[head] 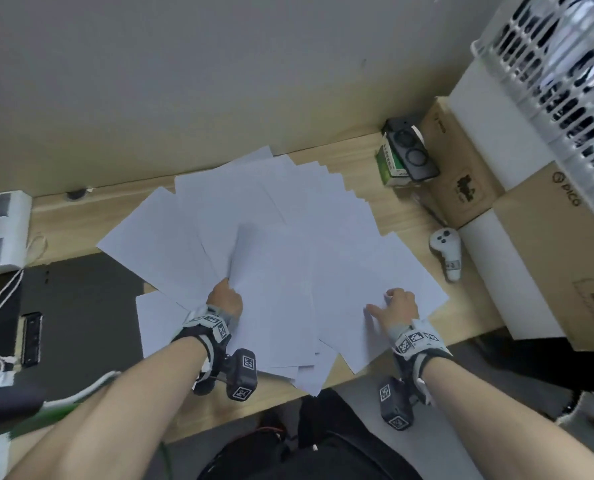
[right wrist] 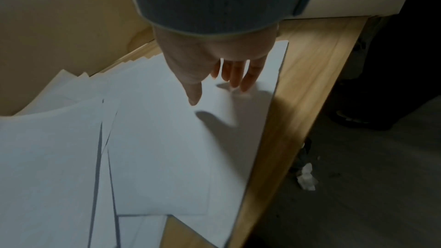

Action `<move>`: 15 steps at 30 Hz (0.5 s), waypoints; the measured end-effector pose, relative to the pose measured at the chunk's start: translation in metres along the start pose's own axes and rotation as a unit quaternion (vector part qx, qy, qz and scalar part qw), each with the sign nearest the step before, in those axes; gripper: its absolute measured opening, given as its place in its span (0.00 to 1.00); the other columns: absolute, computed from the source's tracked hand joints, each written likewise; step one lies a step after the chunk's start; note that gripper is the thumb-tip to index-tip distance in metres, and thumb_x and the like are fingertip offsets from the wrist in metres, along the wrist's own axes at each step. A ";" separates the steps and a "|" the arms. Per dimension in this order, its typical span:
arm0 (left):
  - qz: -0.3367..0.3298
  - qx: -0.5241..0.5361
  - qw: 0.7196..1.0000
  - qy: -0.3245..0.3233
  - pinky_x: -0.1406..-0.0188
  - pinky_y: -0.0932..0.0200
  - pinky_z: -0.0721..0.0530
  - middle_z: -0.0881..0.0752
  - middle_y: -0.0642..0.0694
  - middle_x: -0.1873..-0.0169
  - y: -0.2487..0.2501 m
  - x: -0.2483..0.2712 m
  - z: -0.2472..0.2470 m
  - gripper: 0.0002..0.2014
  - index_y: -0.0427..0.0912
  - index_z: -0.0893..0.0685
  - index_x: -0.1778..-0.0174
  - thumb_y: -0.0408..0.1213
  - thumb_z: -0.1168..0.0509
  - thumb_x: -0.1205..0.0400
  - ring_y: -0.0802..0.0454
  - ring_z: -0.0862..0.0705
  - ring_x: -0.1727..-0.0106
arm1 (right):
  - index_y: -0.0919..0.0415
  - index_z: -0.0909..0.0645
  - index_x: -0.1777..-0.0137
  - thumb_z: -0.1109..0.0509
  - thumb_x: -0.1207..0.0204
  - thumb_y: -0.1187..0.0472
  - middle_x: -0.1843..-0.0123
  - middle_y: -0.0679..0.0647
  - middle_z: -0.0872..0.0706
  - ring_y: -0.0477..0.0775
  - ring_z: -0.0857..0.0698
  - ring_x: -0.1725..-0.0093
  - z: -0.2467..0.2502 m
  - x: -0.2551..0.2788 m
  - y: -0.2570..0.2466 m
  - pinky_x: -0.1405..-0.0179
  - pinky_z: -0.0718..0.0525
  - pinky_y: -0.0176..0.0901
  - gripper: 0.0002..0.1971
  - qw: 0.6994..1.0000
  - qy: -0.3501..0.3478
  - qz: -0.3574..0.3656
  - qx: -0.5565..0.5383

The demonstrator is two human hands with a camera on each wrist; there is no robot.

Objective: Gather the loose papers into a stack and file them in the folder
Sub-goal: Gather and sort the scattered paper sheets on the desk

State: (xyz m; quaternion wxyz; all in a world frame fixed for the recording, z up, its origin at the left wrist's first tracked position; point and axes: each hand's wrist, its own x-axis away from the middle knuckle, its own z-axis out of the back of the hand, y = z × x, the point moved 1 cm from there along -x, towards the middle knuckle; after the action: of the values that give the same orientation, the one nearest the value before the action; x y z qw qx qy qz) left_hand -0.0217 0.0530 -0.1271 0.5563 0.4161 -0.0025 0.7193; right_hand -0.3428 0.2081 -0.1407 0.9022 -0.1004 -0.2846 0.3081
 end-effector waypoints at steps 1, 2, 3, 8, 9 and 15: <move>0.001 -0.008 1.000 -0.003 0.49 0.55 0.25 0.17 0.32 0.40 0.003 0.003 -0.006 0.16 0.30 0.22 0.37 0.25 0.50 0.16 0.37 0.19 0.45 | 0.62 0.26 0.31 0.23 0.32 0.48 0.31 0.60 0.27 0.63 0.22 0.34 0.000 0.003 0.005 0.36 0.22 0.52 0.32 1.000 0.004 0.011 0.012; 0.005 -0.014 1.000 0.000 0.47 0.54 0.24 0.17 0.32 0.40 0.002 0.005 -0.007 0.16 0.29 0.22 0.37 0.24 0.50 0.16 0.36 0.19 0.41 | 0.61 0.27 0.29 0.23 0.31 0.48 0.30 0.59 0.28 0.63 0.25 0.32 -0.001 0.005 0.003 0.35 0.24 0.52 0.33 0.999 0.006 0.031 0.029; 0.009 -0.019 1.000 0.002 0.47 0.54 0.24 0.17 0.32 0.40 0.000 0.006 -0.008 0.16 0.29 0.21 0.37 0.24 0.50 0.16 0.35 0.19 0.40 | 0.60 0.28 0.27 0.24 0.31 0.47 0.29 0.59 0.29 0.63 0.27 0.30 -0.002 0.005 -0.001 0.33 0.26 0.52 0.35 0.998 0.008 0.048 0.046; 0.015 -0.016 0.999 0.030 0.47 0.52 0.23 0.16 0.30 0.43 -0.011 0.011 -0.008 0.15 0.28 0.21 0.40 0.26 0.49 0.17 0.33 0.18 0.42 | 0.59 0.30 0.24 0.23 0.31 0.47 0.25 0.58 0.31 0.63 0.30 0.27 -0.001 -0.005 -0.026 0.34 0.26 0.53 0.37 0.996 0.004 0.072 0.060; 0.021 -0.013 0.999 0.041 0.49 0.52 0.23 0.16 0.30 0.43 -0.014 0.011 -0.005 0.15 0.28 0.21 0.40 0.26 0.49 0.16 0.33 0.18 0.42 | 0.59 0.30 0.24 0.23 0.31 0.47 0.25 0.58 0.31 0.62 0.30 0.27 -0.002 -0.010 -0.033 0.35 0.25 0.53 0.37 0.995 -0.001 0.081 0.058; 0.062 0.021 0.995 0.078 0.42 0.48 0.20 0.16 0.29 0.43 -0.028 0.004 0.013 0.11 0.32 0.21 0.50 0.25 0.49 0.16 0.33 0.17 0.42 | 0.59 0.29 0.27 0.23 0.32 0.47 0.28 0.57 0.29 0.62 0.28 0.30 -0.013 -0.035 -0.089 0.40 0.24 0.53 0.35 0.987 -0.039 0.137 0.071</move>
State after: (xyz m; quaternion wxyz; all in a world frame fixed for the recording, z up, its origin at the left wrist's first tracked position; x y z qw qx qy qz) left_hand 0.0081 0.0606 -0.1295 0.5004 0.3693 0.0305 0.7825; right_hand -0.3136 0.1159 -0.1355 0.8446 -0.0616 -0.2804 0.4520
